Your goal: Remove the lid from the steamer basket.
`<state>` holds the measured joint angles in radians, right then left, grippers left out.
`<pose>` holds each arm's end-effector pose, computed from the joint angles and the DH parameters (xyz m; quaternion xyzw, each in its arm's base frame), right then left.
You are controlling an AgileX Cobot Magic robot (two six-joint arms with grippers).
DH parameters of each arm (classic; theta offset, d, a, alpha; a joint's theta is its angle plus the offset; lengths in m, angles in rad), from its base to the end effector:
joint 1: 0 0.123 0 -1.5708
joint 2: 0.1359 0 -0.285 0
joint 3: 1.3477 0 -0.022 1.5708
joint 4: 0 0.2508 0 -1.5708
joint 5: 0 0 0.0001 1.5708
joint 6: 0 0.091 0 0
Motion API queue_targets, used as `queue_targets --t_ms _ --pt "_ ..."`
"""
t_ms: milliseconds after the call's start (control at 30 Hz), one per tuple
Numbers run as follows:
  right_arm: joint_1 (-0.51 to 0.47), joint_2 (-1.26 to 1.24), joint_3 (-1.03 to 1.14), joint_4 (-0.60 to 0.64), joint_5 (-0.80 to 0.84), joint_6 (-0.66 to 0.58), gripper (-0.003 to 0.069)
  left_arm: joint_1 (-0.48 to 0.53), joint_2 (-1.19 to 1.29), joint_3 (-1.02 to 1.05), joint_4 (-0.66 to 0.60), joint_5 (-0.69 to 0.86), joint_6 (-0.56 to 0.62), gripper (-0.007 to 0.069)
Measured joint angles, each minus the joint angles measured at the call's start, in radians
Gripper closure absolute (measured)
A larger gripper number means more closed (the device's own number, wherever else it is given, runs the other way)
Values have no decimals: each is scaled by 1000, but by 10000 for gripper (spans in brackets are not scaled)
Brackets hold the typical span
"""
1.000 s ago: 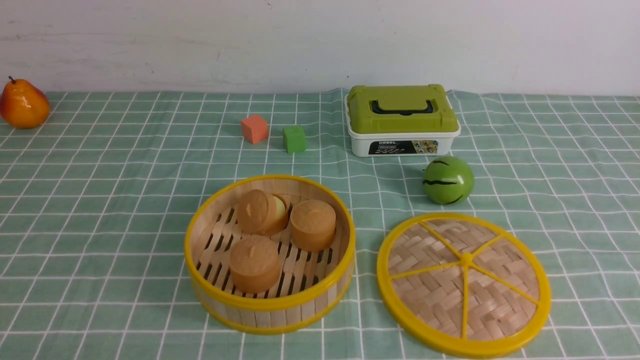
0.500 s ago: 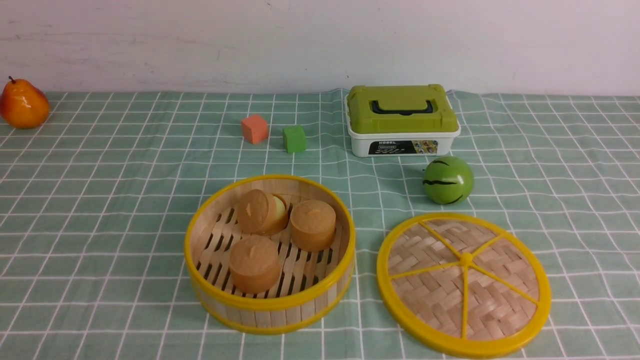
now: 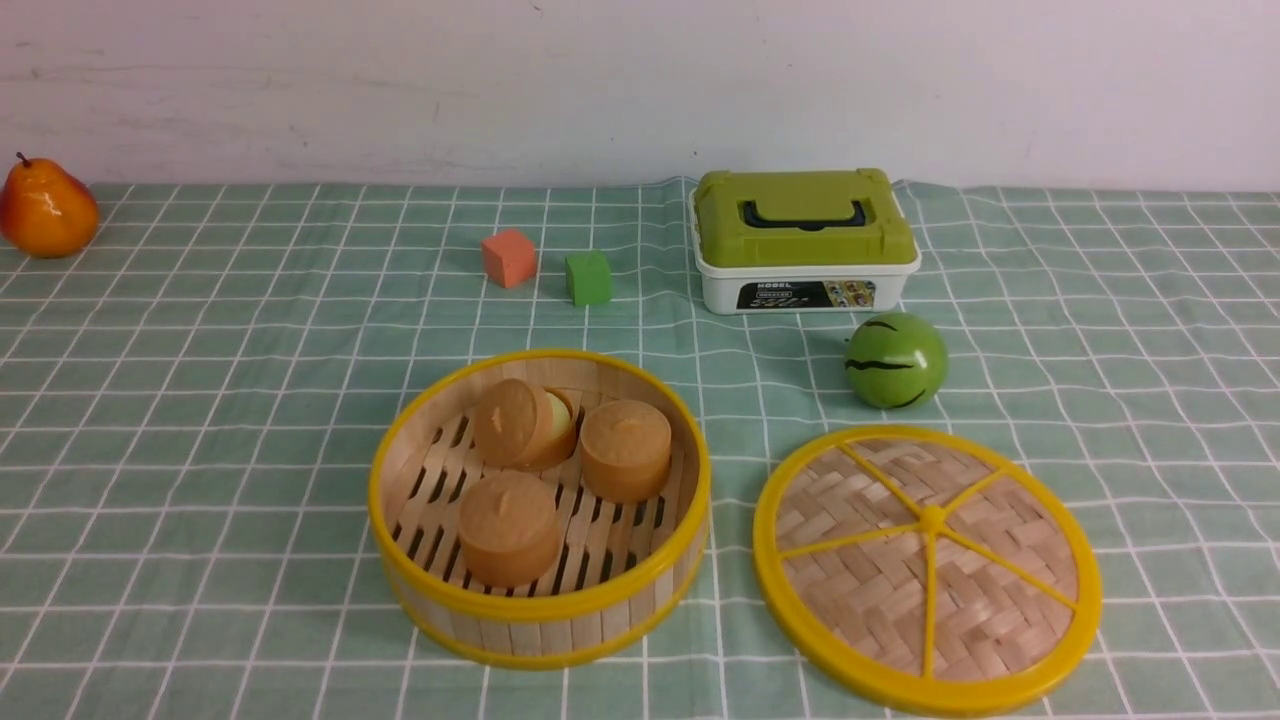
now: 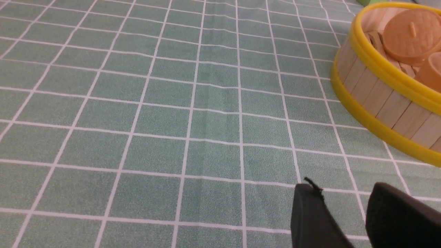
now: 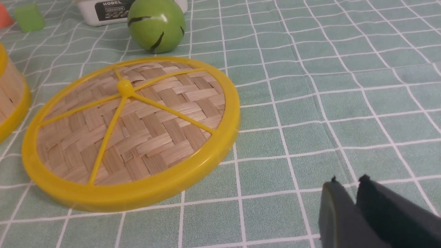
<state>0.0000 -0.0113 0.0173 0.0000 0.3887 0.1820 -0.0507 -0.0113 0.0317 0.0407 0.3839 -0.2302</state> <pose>0.0521 0.0000 0.1730 0.0733 0.8037 0.0537 0.5880 0.0524 -0.0013 0.1687 -0.0618 0.8074 -0.0650 0.5831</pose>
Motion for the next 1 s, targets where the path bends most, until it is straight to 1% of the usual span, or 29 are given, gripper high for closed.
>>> queue_targets --t_ms 333,1000 --pt "0 0 0 0 1 0 591 0 0 0 0 0 0 386" --pt "0 0 0 0 1 0 559 0 0 0 0 -1 0 386"
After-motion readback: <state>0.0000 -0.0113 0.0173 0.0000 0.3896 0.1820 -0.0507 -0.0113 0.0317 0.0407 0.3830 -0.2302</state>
